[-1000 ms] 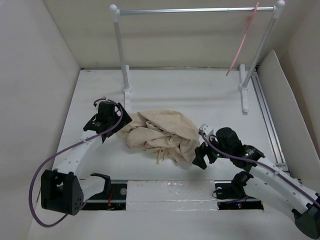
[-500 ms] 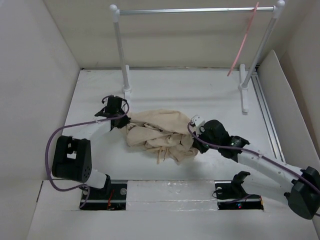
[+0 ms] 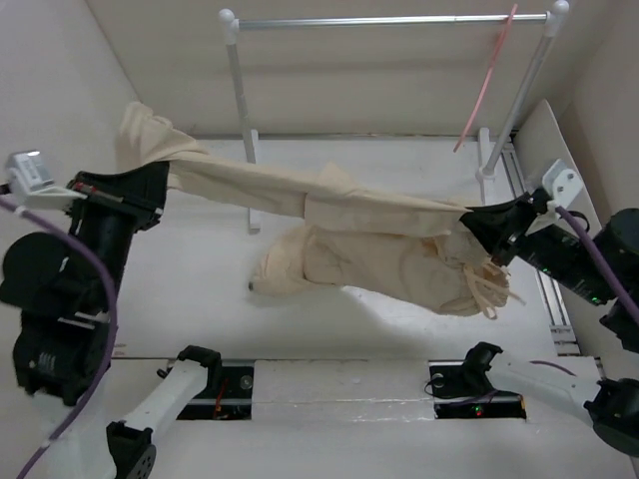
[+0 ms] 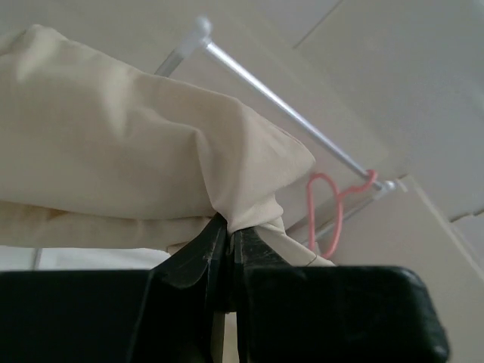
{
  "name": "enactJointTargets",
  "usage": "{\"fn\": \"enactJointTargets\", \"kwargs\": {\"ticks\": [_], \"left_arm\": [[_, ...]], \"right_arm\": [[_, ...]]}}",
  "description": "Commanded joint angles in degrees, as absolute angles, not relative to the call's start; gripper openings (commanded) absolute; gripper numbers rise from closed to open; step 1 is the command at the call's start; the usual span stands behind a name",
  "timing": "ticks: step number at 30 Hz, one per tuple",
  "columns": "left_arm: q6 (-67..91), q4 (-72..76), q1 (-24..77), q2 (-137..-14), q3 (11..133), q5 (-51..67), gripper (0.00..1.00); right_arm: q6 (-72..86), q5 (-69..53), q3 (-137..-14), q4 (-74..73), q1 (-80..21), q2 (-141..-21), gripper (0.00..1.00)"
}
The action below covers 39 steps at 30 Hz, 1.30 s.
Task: Place the trousers on the hanger
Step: Flatten out the trousers at the center of the board.
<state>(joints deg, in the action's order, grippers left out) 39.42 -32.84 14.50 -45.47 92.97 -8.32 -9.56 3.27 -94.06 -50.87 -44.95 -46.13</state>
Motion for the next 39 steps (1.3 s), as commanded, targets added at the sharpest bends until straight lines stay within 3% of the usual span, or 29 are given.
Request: {"fn": "enactJointTargets", "kwargs": {"ticks": [1, 3, 6, 10, 12, 15, 17, 18, 21, 22, 25, 27, 29, 30, 31, 32, 33, 35, 36, 38, 39], "left_arm": [[32.5, -41.5, 12.0, -48.9, 101.3, -25.7, 0.00], [32.3, -43.0, 12.0, -49.5, 104.0, -26.2, 0.00], [32.0, -41.1, 12.0, -48.3, 100.7, -27.2, 0.00], [31.0, -35.8, 12.0, -48.6, 88.0, -27.5, 0.00], [30.3, -30.7, 12.0, -51.8, 77.8, -26.8, 0.00], [27.2, -21.7, 11.4, -61.7, 71.5, -27.0, 0.00], [23.9, -20.0, 11.4, -73.9, 77.6, -27.0, 0.11], [23.6, -24.4, 11.4, -82.1, 86.8, -25.9, 0.28], [22.0, -31.3, 13.8, -90.9, 101.4, -24.1, 0.55], [20.7, -32.2, 14.8, -92.4, 103.9, -25.2, 0.81], [23.4, -37.0, 15.3, -91.6, 104.9, -25.0, 0.86], [26.6, -34.2, 15.3, -83.1, 91.2, -22.5, 0.84], [29.9, -29.3, 15.3, -72.5, 73.6, -16.7, 0.71], [31.0, -27.4, 15.3, -69.6, 68.0, -13.4, 0.66], [32.6, -26.2, 15.3, -66.7, 63.2, -10.8, 0.59], [33.8, -25.4, 15.3, -62.4, 55.1, -6.8, 0.54], [35.8, -24.9, 15.3, -59.0, 46.1, -2.7, 0.49], [36.7, -25.2, 15.3, -56.2, 44.1, -0.8, 0.50], [37.7, -25.2, 15.3, -54.8, 41.9, -0.3, 0.53], [40.9, -23.6, 16.1, -51.4, 38.3, -0.4, 0.72], [41.9, -22.6, 16.1, -51.1, 37.7, -0.4, 0.76]], "right_arm": [[-15.5, 8.9, -105.2, -65.8, -44.0, -47.4, 0.00], [-15.6, 9.0, -110.9, -67.7, -44.0, -50.4, 0.00], [-16.2, 10.3, -109.9, -68.0, -44.0, -51.7, 0.00], [-17.6, 22.7, -91.3, -58.5, -43.2, -50.6, 0.00], [-18.1, 22.9, -82.2, -52.8, -39.5, -52.3, 0.00], [-19.3, 14.8, -75.3, -41.3, -24.9, -55.1, 0.00], [-19.0, 9.9, -72.2, -36.9, -12.0, -59.4, 0.00], [-16.4, 11.0, -74.2, -35.7, -8.0, -64.2, 0.00], [-14.1, 14.1, -78.2, -34.6, -5.5, -70.7, 0.00], [-11.9, 13.1, -79.0, -33.9, -4.2, -72.0, 0.16], [-12.2, 6.3, -81.4, -35.2, -3.2, -75.1, 0.85], [-13.0, 5.8, -79.6, -36.3, -6.6, -72.1, 0.92], [-12.9, 4.2, -75.4, -35.5, -8.7, -67.6, 0.88], [-12.7, 2.9, -69.8, -34.0, -11.1, -62.5, 0.80], [-11.7, 0.5, -66.7, -33.4, -12.3, -59.7, 0.50], [-11.3, -1.7, -63.9, -33.1, -13.4, -57.2, 0.30], [-10.3, -5.0, -56.6, -32.9, -17.7, -50.6, 0.01], [-9.9, -5.4, -54.4, -33.0, -19.4, -48.5, 0.01], [-9.6, -5.6, -51.2, -33.7, -21.3, -46.9, 0.05], [-8.4, -5.5, -48.8, -34.7, -26.9, -43.4, 0.17], [-8.0, -5.6, -47.8, -35.8, -28.5, -42.8, 0.23]]}}
